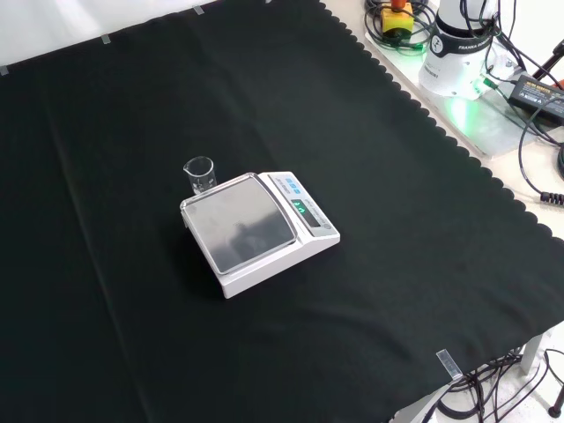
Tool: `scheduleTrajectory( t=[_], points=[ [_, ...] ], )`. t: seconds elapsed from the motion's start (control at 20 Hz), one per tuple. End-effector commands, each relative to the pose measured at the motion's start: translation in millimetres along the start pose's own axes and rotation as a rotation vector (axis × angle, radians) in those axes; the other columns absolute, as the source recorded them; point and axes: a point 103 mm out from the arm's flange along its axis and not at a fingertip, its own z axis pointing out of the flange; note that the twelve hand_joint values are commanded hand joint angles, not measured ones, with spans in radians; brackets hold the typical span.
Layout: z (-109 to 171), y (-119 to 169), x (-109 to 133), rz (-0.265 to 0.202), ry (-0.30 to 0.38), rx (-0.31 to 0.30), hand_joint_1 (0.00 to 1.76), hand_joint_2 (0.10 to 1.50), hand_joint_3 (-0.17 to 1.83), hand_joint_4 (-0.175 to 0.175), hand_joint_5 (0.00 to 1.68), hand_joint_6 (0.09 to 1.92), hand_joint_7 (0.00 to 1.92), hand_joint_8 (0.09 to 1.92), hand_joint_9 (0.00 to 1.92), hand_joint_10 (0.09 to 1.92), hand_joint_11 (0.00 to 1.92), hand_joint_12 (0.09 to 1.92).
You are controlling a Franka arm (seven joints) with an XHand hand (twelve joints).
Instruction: Pick up the beaker.
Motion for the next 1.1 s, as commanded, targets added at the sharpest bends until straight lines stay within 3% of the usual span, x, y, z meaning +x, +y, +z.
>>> scheduleTrajectory(
  t=[0.05, 0.35, 1.1],
  points=[
    [19.2, 47.0, -50.0, -0.032, 0.064, 0.043, 0.46, 0.88, 0.08, -0.035, 0.0, 0.09, 0.0, 0.36, 0.0, 0.52, 0.0, 1.42],
    [47.6, 80.0, -60.5, -0.042, 0.045, 0.11, 0.49, 0.88, 0.07, -0.038, 0.0, 0.09, 0.0, 0.46, 0.0, 0.63, 0.01, 1.47],
    [113.4, 141.0, -47.0, -0.065, 0.009, 0.232, 0.56, 0.89, 0.07, -0.043, 0.01, 0.09, 0.0, 0.54, 0.0, 0.8, 0.1, 1.46]
  ],
)
